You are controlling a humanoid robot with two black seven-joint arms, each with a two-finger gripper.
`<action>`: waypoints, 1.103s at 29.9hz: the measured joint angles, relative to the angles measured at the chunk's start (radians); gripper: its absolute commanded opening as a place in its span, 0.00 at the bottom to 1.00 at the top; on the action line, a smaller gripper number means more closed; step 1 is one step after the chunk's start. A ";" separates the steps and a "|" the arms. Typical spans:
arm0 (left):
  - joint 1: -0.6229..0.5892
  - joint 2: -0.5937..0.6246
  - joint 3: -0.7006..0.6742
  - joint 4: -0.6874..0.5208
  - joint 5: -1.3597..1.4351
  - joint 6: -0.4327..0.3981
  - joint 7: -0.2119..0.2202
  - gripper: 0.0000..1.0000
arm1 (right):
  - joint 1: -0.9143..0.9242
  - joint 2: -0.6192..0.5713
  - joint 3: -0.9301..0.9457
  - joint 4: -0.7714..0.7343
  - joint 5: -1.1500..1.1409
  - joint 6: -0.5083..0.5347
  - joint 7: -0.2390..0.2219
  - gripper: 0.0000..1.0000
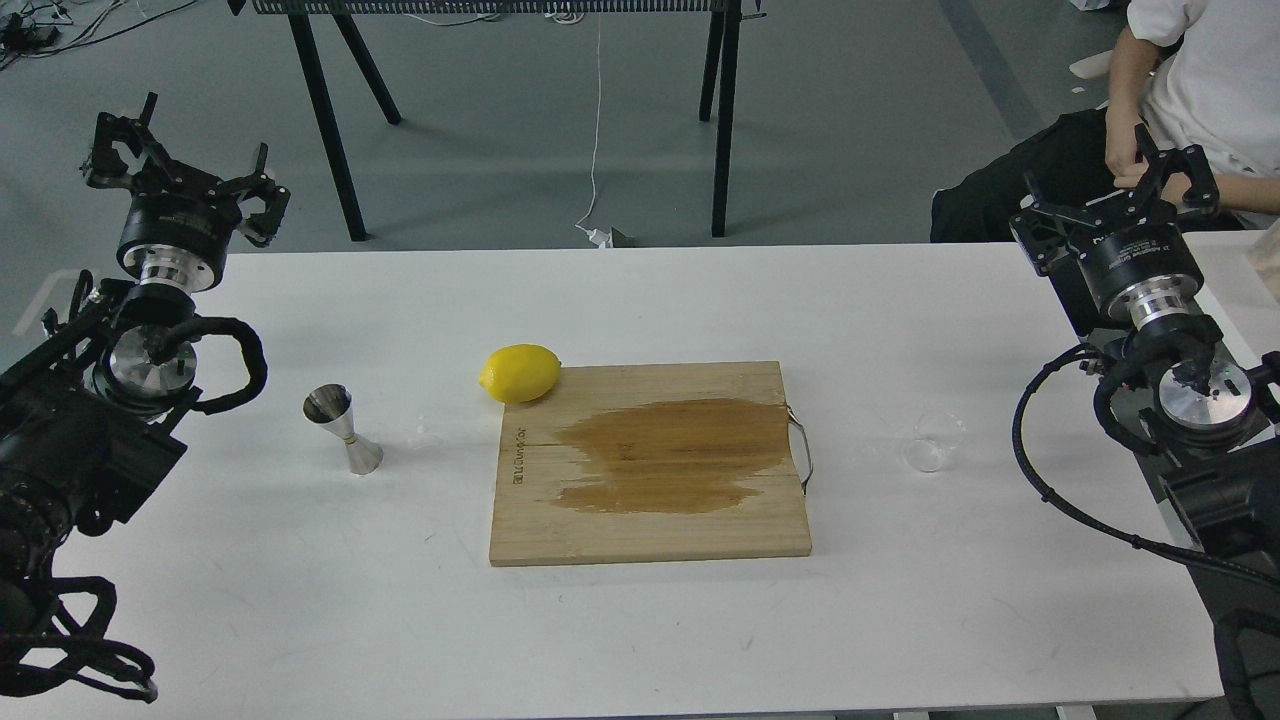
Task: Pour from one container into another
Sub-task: 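Move the left gripper down toward the small metal jigger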
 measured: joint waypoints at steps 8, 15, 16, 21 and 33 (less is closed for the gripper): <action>-0.003 0.004 -0.008 -0.005 -0.005 0.000 -0.010 1.00 | -0.005 -0.005 -0.001 0.001 0.000 0.000 0.000 1.00; -0.006 0.062 0.015 -0.126 0.021 0.000 -0.001 1.00 | -0.006 -0.006 0.000 0.003 0.000 0.000 0.000 1.00; -0.006 0.082 0.019 -0.158 0.040 0.000 -0.001 1.00 | -0.006 -0.007 -0.001 0.003 0.000 0.000 0.000 1.00; -0.006 0.164 0.025 -0.304 0.172 0.000 -0.005 1.00 | -0.013 -0.008 -0.004 0.003 0.000 0.000 -0.002 1.00; 0.101 0.343 0.021 -0.725 0.232 0.000 -0.008 1.00 | -0.013 -0.013 -0.009 0.008 0.000 0.000 -0.003 1.00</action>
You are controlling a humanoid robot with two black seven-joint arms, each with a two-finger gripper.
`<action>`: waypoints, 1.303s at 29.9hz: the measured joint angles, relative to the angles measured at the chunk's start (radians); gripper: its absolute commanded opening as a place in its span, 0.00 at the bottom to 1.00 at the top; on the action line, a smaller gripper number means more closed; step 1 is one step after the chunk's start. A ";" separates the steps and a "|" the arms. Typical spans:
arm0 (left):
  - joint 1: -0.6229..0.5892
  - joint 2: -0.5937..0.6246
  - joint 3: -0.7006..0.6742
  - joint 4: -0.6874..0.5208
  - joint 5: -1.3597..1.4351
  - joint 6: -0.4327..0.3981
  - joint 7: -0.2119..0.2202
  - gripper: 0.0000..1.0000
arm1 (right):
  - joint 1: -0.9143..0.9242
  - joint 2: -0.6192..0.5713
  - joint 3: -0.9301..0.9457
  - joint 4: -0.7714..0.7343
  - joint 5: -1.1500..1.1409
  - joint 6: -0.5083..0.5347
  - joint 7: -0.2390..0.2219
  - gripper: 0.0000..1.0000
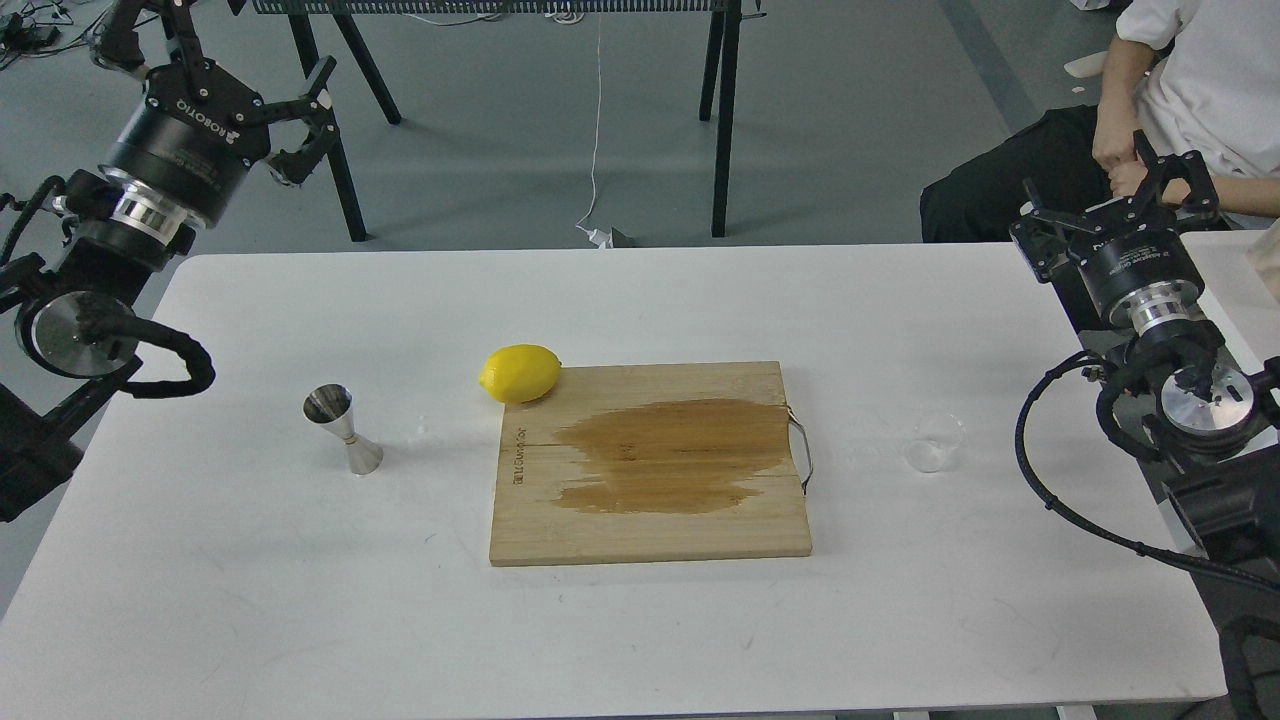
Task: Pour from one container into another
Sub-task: 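Move the left gripper down toward the small metal jigger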
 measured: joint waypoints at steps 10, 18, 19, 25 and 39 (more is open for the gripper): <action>0.269 0.037 -0.042 -0.132 0.022 0.000 -0.042 1.00 | -0.017 -0.024 -0.005 0.004 0.000 0.000 0.000 1.00; 0.480 0.114 -0.107 -0.134 0.344 0.000 -0.067 1.00 | -0.026 -0.032 -0.005 0.001 0.000 0.000 0.000 1.00; 0.509 0.124 -0.129 -0.134 0.406 0.000 -0.067 1.00 | -0.027 -0.033 -0.005 0.000 0.000 0.000 0.000 1.00; 0.620 0.185 -0.258 -0.132 0.698 0.000 -0.068 1.00 | -0.043 -0.033 -0.005 -0.001 0.000 0.000 0.001 1.00; 0.635 0.207 -0.253 -0.122 1.321 0.348 -0.068 0.88 | -0.064 -0.044 -0.003 -0.009 0.000 0.000 0.002 1.00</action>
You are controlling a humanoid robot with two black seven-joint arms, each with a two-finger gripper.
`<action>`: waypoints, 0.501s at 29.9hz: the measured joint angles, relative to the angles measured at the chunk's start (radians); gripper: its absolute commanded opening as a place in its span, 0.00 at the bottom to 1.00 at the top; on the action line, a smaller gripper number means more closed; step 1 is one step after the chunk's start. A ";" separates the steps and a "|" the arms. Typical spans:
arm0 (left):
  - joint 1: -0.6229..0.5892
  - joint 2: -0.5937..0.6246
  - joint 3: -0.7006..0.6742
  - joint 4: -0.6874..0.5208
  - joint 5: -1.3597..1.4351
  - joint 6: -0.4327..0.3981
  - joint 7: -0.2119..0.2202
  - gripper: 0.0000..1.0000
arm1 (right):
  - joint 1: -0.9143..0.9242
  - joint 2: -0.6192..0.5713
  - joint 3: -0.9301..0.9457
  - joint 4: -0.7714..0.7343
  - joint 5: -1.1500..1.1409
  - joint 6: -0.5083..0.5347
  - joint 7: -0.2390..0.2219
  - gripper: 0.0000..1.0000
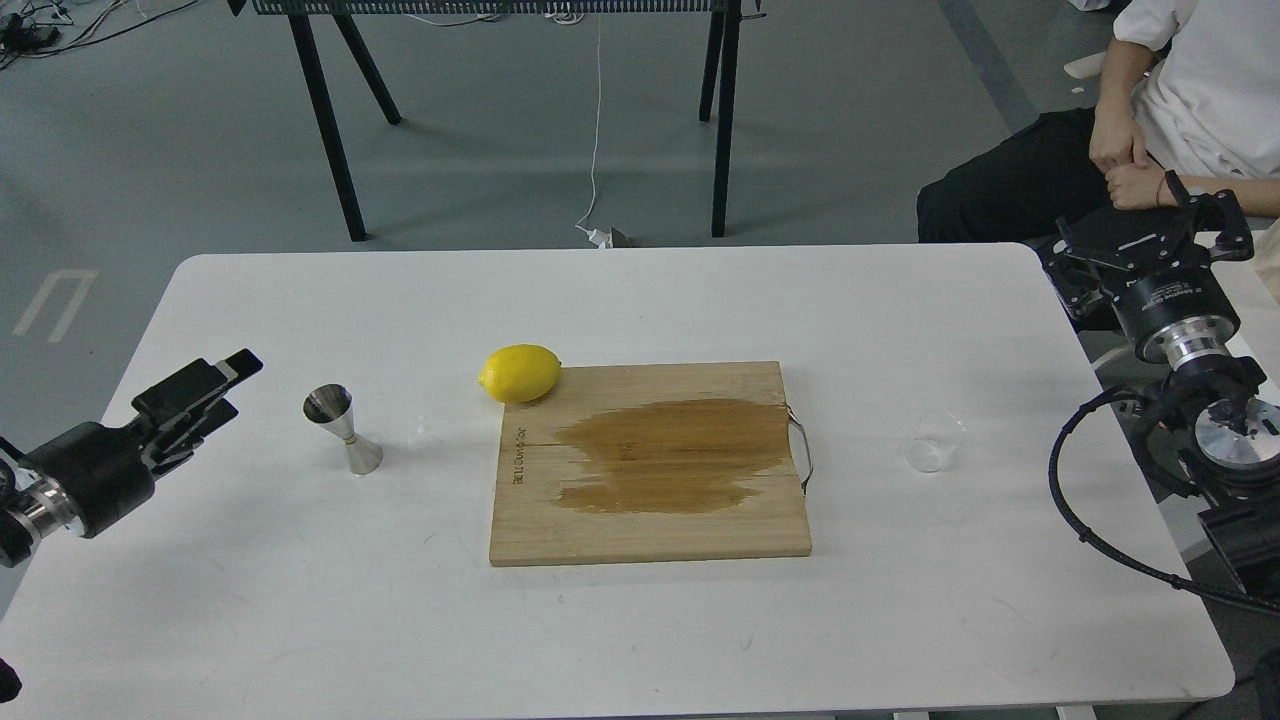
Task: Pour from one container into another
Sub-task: 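Move the left gripper down toward the small metal jigger, then close the left gripper around the metal jigger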
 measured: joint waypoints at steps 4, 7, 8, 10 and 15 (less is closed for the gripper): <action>0.002 -0.009 0.029 0.018 0.187 0.145 0.000 0.88 | 0.000 0.000 -0.001 -0.001 0.000 0.000 0.000 1.00; 0.002 -0.018 0.091 0.052 0.276 0.281 0.000 0.88 | -0.001 0.000 -0.002 -0.003 0.000 0.000 0.000 1.00; 0.001 -0.019 0.115 0.063 0.294 0.317 0.000 0.88 | -0.002 0.001 -0.002 -0.004 0.000 0.000 0.001 1.00; -0.006 -0.019 0.173 0.092 0.332 0.395 0.001 0.88 | -0.005 0.001 -0.002 -0.005 0.000 0.000 0.001 1.00; -0.028 -0.060 0.285 0.171 0.481 0.543 0.000 0.85 | -0.007 0.003 -0.002 -0.005 0.000 0.000 0.001 1.00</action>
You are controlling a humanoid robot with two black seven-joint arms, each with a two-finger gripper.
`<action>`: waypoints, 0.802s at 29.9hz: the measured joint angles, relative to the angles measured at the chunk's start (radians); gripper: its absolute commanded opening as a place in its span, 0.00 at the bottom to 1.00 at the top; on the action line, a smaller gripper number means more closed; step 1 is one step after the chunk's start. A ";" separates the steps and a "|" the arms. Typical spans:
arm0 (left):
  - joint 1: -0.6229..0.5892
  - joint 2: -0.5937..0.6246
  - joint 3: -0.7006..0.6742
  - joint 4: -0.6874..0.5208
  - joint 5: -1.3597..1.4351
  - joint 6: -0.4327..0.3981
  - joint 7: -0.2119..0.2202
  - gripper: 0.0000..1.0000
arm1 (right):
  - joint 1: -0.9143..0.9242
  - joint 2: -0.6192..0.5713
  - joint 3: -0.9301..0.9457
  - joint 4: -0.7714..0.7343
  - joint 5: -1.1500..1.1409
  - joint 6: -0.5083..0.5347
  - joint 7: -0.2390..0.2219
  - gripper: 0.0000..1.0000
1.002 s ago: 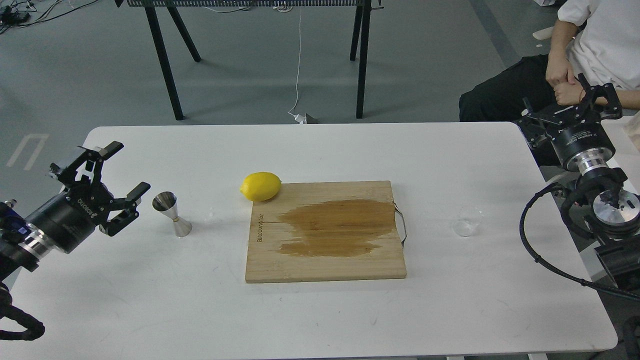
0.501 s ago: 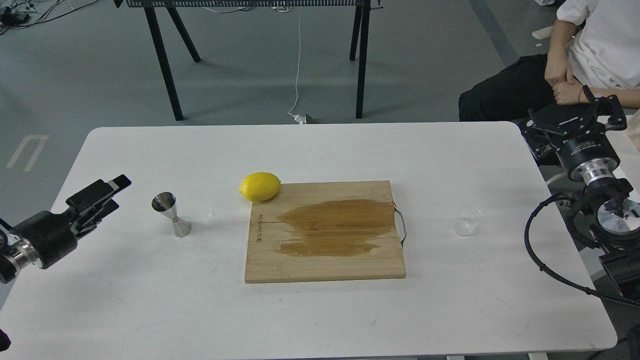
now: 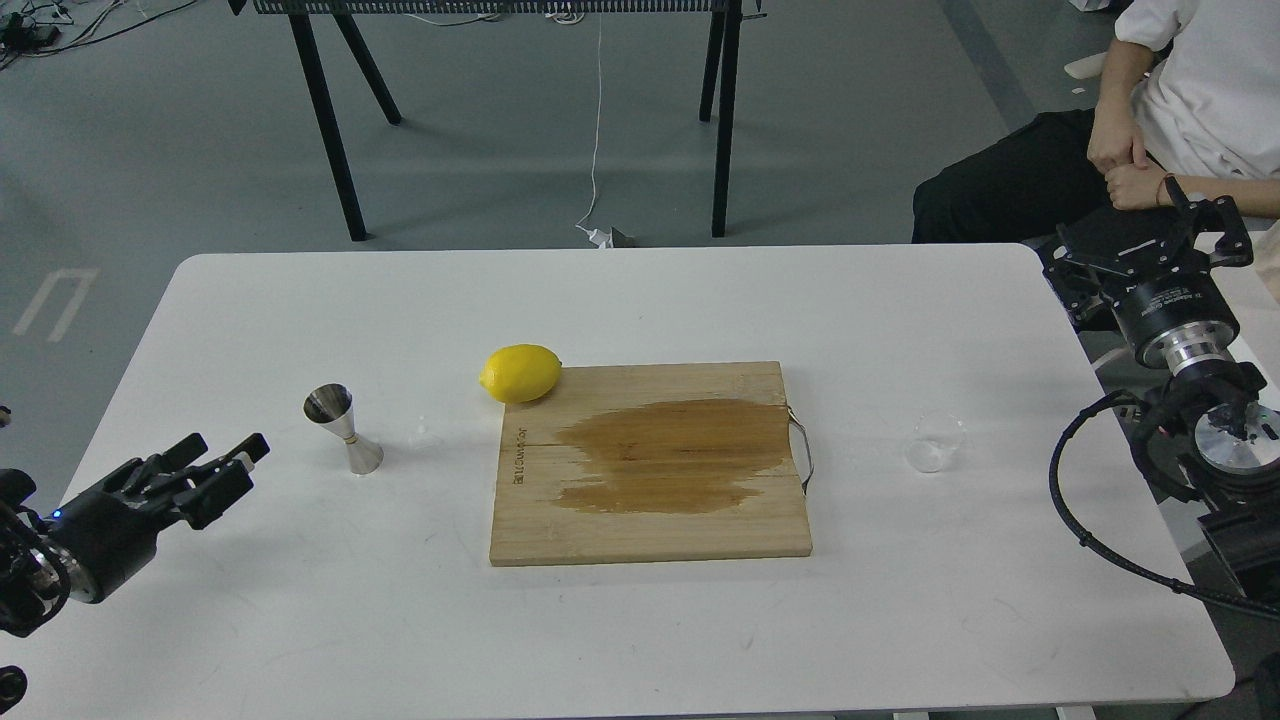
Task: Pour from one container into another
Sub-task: 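Close the left gripper around the metal jigger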
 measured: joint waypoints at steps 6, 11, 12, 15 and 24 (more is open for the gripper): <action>-0.048 -0.139 0.020 0.175 0.224 0.083 0.000 0.85 | -0.003 0.000 -0.001 0.000 -0.001 0.000 0.000 1.00; -0.102 -0.251 0.021 0.320 0.304 0.087 0.000 0.81 | -0.005 0.000 -0.002 0.001 -0.001 0.000 0.000 1.00; -0.113 -0.264 0.021 0.342 0.306 0.087 0.000 0.80 | -0.006 0.000 -0.002 0.002 -0.001 0.000 0.000 1.00; -0.139 -0.292 0.021 0.380 0.312 0.088 0.000 0.76 | -0.006 0.000 -0.002 0.002 -0.001 0.000 0.000 1.00; -0.183 -0.333 0.022 0.389 0.322 0.088 0.000 0.60 | -0.008 0.000 -0.003 0.000 -0.002 0.000 0.000 1.00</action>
